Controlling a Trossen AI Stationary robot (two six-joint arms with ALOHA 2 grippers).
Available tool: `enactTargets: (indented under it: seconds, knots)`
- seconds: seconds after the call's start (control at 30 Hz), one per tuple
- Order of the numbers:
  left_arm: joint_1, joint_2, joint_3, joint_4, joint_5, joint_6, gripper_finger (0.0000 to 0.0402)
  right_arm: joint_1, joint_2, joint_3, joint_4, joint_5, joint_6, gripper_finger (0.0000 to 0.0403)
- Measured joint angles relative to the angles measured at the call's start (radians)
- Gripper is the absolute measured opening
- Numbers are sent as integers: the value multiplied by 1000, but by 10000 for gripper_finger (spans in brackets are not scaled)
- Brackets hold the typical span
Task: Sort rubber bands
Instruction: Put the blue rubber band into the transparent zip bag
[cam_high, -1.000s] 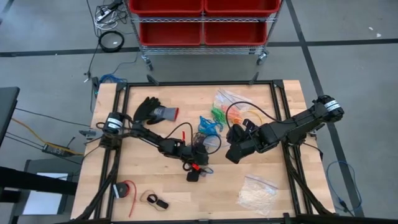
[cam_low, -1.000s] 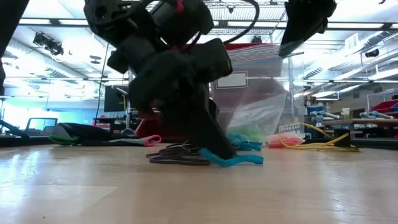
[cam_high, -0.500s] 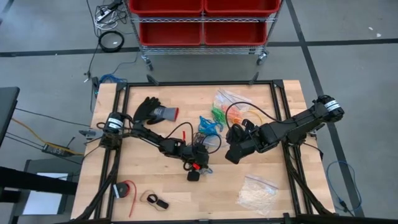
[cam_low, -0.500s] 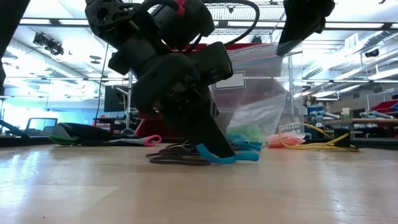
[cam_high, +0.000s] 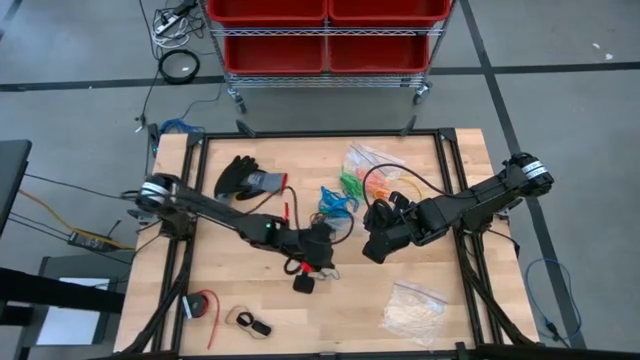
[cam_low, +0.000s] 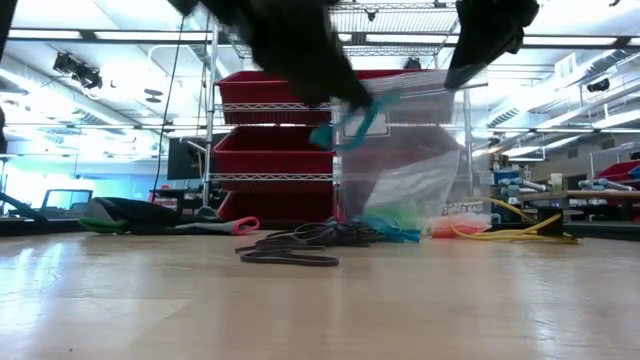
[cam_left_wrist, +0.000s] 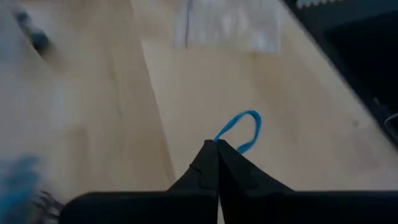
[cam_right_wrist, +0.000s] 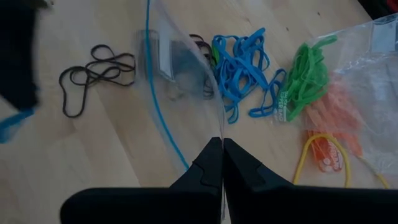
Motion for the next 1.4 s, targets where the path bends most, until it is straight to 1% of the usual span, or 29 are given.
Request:
enactTargets:
  seconds: [0.17, 0.27, 0.4, 0.5, 0.6, 0.9, 1.0, 1.1, 1.3, 1.4]
  knots:
    - [-23, -89, 33, -45, -93, 59, 1, 0, 0, 0, 5, 0, 0, 0]
    - [-29, -137, 56, -49, -206, 116, 1, 0, 0, 0, 15, 0, 0, 0]
    - [-32, -155, 91, -48, -390, 210, 0, 0, 0, 0, 32, -2, 0, 0]
    - [-28, -155, 100, 4, -471, 294, 0, 0, 0, 0, 45, -11, 0, 0]
    - [-9, -145, 100, 23, -484, 355, 0, 0, 0, 0, 51, -14, 0, 0]
    - [37, -35, 100, 15, -484, 361, 0, 0, 0, 0, 87, -19, -14, 0]
    - [51, 1, 100, 13, -520, 361, 0, 0, 0, 0, 104, -20, -17, 0]
    - [60, 14, 100, 6, -547, 361, 0, 5, 0, 0, 111, -20, -17, 0]
    - [66, 18, 100, -14, -544, 364, 0, 8, 0, 0, 123, -22, -18, 0]
    - [66, 18, 100, -15, -520, 364, 0, 7, 0, 0, 143, -22, -19, 0]
